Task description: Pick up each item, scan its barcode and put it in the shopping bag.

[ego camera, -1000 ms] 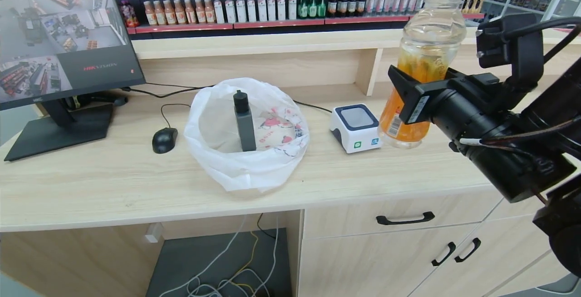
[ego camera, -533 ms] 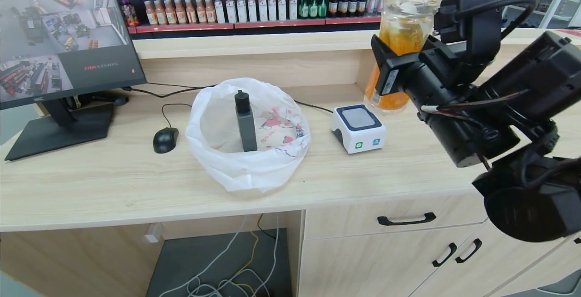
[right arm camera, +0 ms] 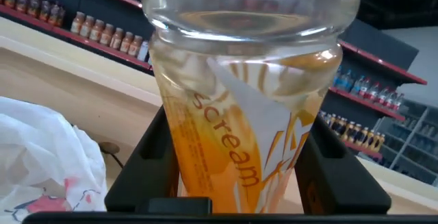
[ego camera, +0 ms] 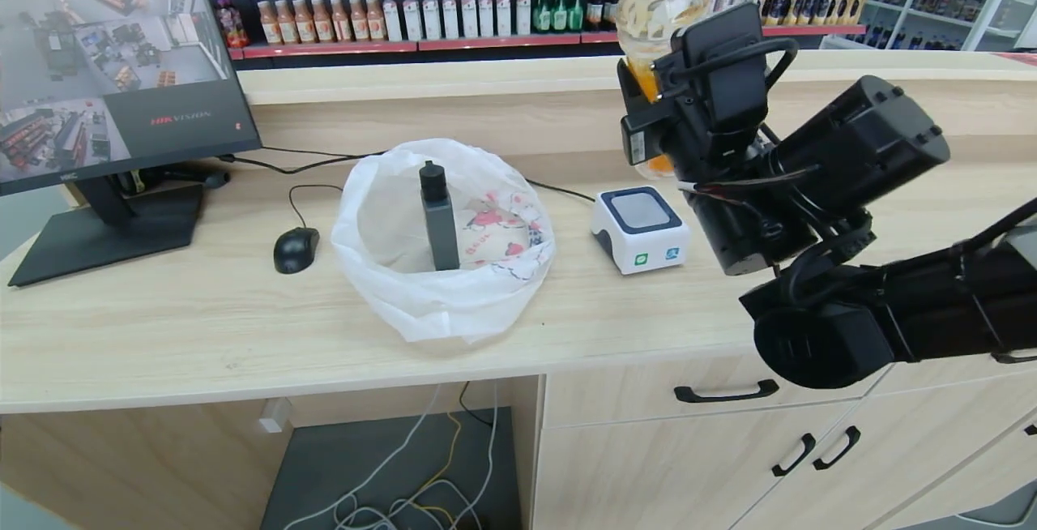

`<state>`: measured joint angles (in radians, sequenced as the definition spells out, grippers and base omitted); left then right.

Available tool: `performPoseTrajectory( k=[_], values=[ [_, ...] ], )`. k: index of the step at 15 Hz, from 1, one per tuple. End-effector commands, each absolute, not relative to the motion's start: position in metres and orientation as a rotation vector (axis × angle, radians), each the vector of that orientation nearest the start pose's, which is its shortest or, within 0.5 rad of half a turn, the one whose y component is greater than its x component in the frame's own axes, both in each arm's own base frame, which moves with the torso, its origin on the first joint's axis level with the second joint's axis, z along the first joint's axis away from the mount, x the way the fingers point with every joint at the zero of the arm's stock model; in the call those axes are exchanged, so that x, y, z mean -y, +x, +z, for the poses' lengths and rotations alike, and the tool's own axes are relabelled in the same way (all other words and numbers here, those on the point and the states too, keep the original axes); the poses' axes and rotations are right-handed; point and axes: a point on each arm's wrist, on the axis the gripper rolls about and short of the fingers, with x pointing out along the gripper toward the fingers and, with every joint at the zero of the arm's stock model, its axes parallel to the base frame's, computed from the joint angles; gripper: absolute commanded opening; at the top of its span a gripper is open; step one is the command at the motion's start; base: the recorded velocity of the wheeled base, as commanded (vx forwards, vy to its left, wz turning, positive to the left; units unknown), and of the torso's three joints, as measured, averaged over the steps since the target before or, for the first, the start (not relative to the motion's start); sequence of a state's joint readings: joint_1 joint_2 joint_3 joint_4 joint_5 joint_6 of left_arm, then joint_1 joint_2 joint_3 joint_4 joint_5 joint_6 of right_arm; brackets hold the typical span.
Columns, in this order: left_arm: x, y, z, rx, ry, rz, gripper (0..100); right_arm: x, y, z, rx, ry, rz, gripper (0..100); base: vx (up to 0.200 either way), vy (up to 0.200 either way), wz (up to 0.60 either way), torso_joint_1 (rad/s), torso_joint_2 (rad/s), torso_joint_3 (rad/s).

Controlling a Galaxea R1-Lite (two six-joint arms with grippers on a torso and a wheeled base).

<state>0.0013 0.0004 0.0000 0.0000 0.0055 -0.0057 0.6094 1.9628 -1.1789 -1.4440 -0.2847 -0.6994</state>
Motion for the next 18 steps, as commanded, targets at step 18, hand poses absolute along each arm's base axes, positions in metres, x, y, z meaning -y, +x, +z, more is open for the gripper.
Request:
performPoseTrajectory(
  k=[18],
  values=[
    [0.0, -0.023, 0.075, 0.0, -0.006, 0.008, 100, -0.157, 0.389, 0.186, 0.739, -0.781, 0.238, 0, 0.0, 0.0, 0.0, 0.0, 0.0, 0.0]
  ],
)
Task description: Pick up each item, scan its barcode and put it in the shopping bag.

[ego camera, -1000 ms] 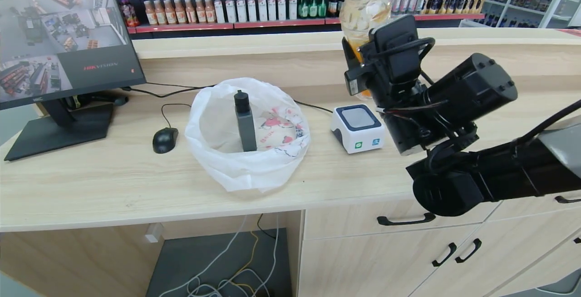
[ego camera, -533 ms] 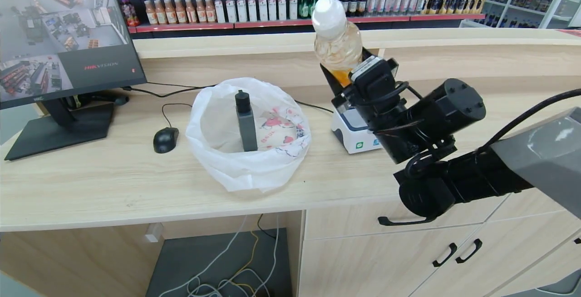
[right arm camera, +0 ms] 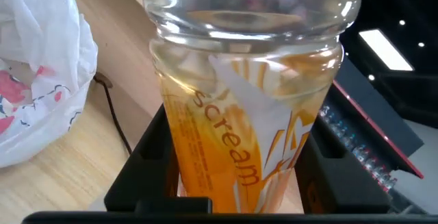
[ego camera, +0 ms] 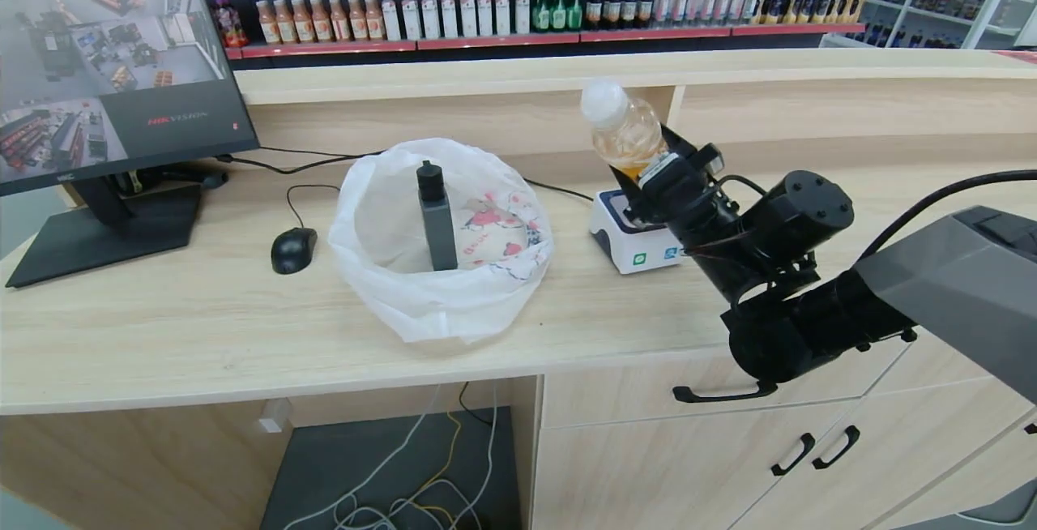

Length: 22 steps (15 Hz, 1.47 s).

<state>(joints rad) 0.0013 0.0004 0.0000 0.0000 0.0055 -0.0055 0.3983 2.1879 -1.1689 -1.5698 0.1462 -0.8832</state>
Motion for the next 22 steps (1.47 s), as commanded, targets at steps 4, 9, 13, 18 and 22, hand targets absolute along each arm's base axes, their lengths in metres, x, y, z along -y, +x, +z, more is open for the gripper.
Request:
performPoseTrajectory(
  k=[4, 9, 13, 18, 22],
  values=[
    [0.0, -0.023, 0.075, 0.0, -0.006, 0.008, 100, -0.142, 0.404, 0.188, 0.794, -0.812, 0.259, 0, 0.0, 0.0, 0.0, 0.0, 0.0, 0.0],
    [0.0, -0.023, 0.075, 0.0, -0.006, 0.008, 100, -0.148, 0.406, 0.178, 0.819, -0.864, 0.329, 0, 0.0, 0.0, 0.0, 0.0, 0.0, 0.0],
    [0.0, -0.023, 0.075, 0.0, -0.006, 0.008, 100, -0.148, 0.407, 0.176, 0.822, -0.872, 0.332, 0, 0.0, 0.0, 0.0, 0.0, 0.0, 0.0],
    [0.0, -0.023, 0.075, 0.0, -0.006, 0.008, 100, -0.161, 0.406, 0.173, 0.837, -0.87, 0.352, 0, 0.0, 0.0, 0.0, 0.0, 0.0, 0.0],
    [0.0, -0.023, 0.075, 0.0, -0.006, 0.008, 100, -0.162, 0.407, 0.172, 0.838, -0.867, 0.353, 0, 0.0, 0.0, 0.0, 0.0, 0.0, 0.0]
  ],
)
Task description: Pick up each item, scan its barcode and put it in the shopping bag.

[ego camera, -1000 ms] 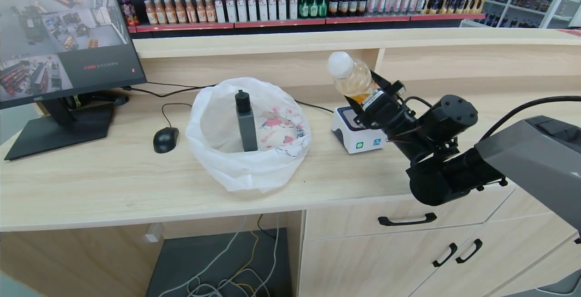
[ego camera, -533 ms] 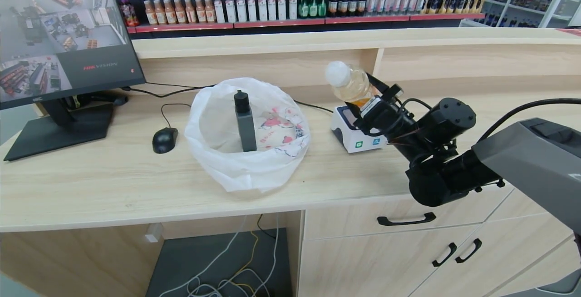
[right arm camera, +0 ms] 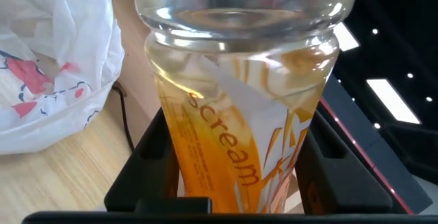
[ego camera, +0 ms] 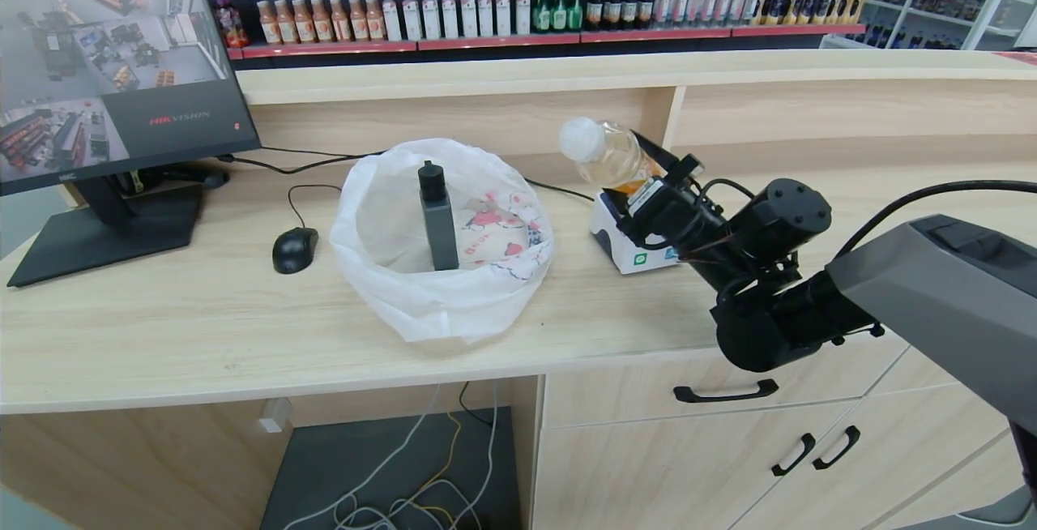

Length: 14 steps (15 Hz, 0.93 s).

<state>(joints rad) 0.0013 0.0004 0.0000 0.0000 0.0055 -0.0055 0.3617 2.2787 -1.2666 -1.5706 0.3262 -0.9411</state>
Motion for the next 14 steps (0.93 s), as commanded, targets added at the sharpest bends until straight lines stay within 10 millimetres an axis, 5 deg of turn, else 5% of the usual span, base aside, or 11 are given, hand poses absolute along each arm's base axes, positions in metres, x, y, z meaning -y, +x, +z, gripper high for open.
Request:
performPoseTrajectory(
  k=[1, 14],
  values=[
    [-0.0001, -0.0228, 0.0755, 0.0, -0.006, 0.008, 100, -0.1639, 0.409, 0.1727, 0.844, -0.863, 0.348, 0, 0.0, 0.0, 0.0, 0.0, 0.0, 0.0],
    [-0.0001, -0.0228, 0.0755, 0.0, -0.006, 0.008, 100, -0.1729, 0.4076, 0.1807, 0.86, -0.809, 0.337, 0, 0.0, 0.0, 0.0, 0.0, 0.0, 0.0]
  ],
)
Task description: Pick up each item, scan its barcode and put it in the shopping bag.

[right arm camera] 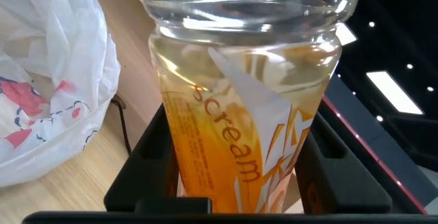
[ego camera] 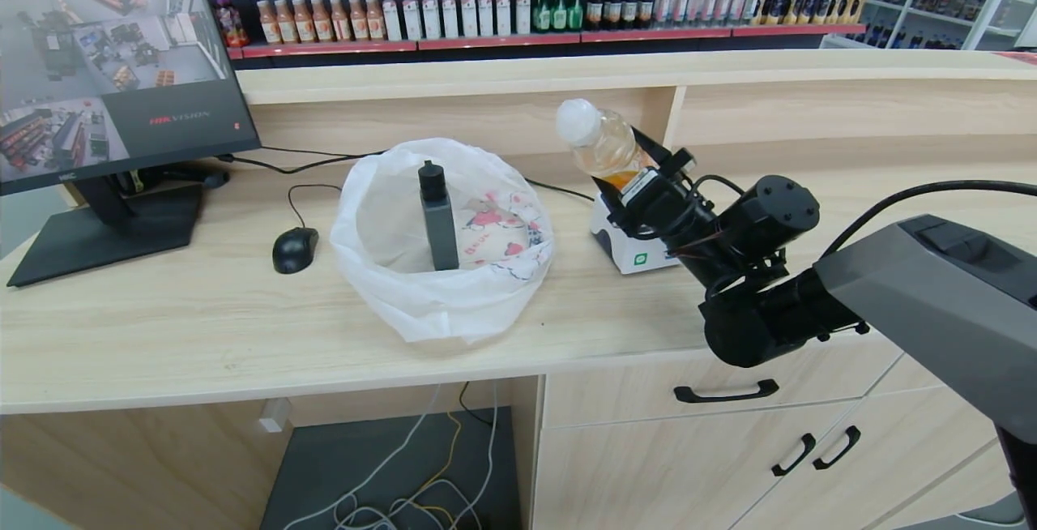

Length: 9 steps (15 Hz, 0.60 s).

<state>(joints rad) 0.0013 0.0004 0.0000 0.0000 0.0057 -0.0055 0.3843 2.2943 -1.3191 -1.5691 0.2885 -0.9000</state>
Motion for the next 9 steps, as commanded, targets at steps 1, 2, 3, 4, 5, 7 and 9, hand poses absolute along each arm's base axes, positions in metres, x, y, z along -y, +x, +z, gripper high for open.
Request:
performPoseTrajectory(
  k=[1, 2, 3, 4, 5, 7, 9],
  values=[
    [0.0, -0.023, 0.075, 0.0, -0.006, 0.008, 100, -0.175, 0.407, 0.182, 0.851, -0.798, 0.319, 0, 0.0, 0.0, 0.0, 0.0, 0.0, 0.0],
    [0.0, -0.023, 0.075, 0.0, -0.006, 0.008, 100, -0.175, 0.405, 0.184, 0.846, -0.781, 0.313, 0, 0.0, 0.0, 0.0, 0.0, 0.0, 0.0],
    [0.0, -0.023, 0.075, 0.0, -0.006, 0.008, 100, -0.176, 0.404, 0.187, 0.853, -0.774, 0.311, 0, 0.0, 0.0, 0.0, 0.0, 0.0, 0.0],
    [0.0, -0.023, 0.075, 0.0, -0.006, 0.008, 100, -0.176, 0.402, 0.19, 0.858, -0.77, 0.308, 0, 0.0, 0.0, 0.0, 0.0, 0.0, 0.0],
    [0.0, -0.023, 0.075, 0.0, -0.006, 0.008, 100, -0.178, 0.4, 0.192, 0.857, -0.761, 0.308, 0, 0.0, 0.0, 0.0, 0.0, 0.0, 0.0],
    [0.0, -0.023, 0.075, 0.0, -0.006, 0.008, 100, -0.175, 0.393, 0.202, 0.857, -0.742, 0.281, 0, 0.0, 0.0, 0.0, 0.0, 0.0, 0.0],
    [0.0, -0.023, 0.075, 0.0, -0.006, 0.008, 100, -0.174, 0.387, 0.214, 0.853, -0.694, 0.245, 0, 0.0, 0.0, 0.0, 0.0, 0.0, 0.0]
  ],
)
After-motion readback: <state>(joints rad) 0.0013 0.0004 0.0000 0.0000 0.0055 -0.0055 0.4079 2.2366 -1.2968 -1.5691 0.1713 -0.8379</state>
